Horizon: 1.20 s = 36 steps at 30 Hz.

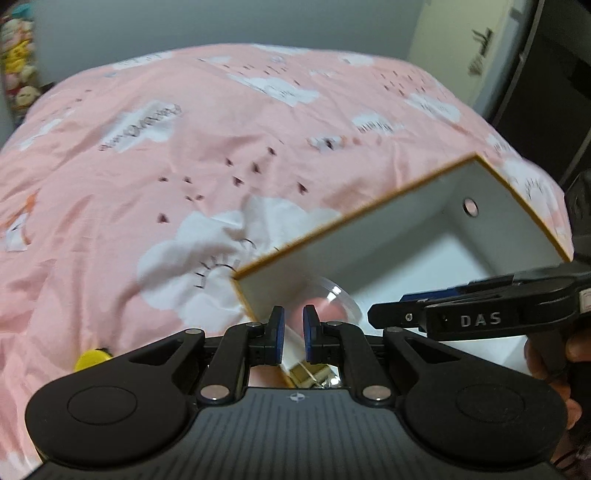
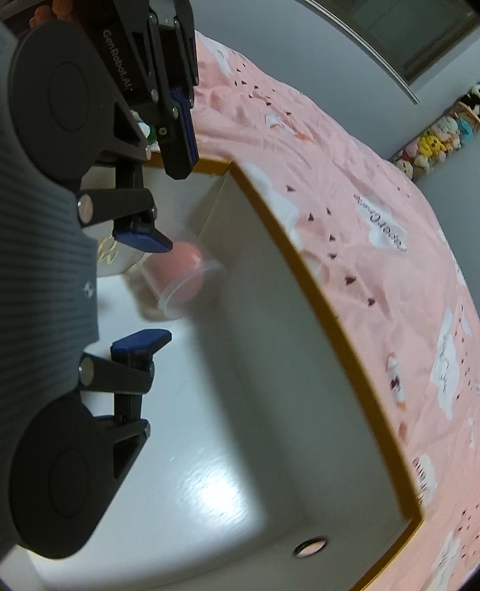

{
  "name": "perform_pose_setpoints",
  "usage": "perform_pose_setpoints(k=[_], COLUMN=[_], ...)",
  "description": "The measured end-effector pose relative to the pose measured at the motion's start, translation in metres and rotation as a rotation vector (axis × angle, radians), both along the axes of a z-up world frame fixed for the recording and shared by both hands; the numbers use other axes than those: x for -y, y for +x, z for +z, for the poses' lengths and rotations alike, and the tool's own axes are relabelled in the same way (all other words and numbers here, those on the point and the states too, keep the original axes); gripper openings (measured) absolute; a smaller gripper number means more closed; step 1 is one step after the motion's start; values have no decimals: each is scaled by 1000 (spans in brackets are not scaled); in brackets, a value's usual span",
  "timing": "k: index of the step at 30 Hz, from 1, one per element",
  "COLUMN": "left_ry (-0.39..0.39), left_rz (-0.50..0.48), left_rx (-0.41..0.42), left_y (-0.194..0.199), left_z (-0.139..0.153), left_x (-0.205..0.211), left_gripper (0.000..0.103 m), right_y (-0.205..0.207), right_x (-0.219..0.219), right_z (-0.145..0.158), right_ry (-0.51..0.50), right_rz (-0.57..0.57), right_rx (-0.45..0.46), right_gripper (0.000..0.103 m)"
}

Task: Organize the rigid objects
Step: 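Carry the clear sponge jar into the box and open the left tool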

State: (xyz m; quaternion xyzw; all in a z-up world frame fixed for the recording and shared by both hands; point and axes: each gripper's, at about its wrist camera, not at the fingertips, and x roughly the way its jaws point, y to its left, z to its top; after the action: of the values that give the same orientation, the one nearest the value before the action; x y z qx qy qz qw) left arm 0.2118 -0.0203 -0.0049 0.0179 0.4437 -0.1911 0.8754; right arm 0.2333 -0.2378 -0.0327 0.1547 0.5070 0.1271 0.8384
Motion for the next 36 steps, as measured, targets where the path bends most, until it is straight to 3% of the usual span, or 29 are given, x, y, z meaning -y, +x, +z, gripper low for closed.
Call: perform_pose_setpoints(k=[2,5,15,20,21,24,27,30,36], left_ry=[-17,-28,-48,-62,-65,-71,-72,-73,-75], left_rz=[32,65,89,95,95,98,104,112,109], left_rx=[13,18,-10,-19,-21,-23,-25,-28,-33], left_y=[-1,-2,-4,-4,-4,-5,-5,-7,-12], left_z=[4,6,-4,-8,-9,-8,-9,-9,-8], left_x=[-9,-20,-31,-33,-34,-35,-38,-41,-43], left_gripper=[11,12,12,12,12,12,12,12,13], right_y=[5,14,32,33,32,29,31,30,32], right_x=[-4,-7,-37,-24,-21,-18,-33,-49,-52], right_z=[-1,-5,-26,-29,-30,-32,-36,-31,-28], right_ry=[3,8,-87,-4,18,68,75,-15,-29], right_rz=[-8,-14,80,-70,-104,-162,-90,-16,-5], right_rx=[3,-6,-68,-111,-112,-127,-130,-86,-80], right_gripper=[35,34,46,39,31,29,25,26,28])
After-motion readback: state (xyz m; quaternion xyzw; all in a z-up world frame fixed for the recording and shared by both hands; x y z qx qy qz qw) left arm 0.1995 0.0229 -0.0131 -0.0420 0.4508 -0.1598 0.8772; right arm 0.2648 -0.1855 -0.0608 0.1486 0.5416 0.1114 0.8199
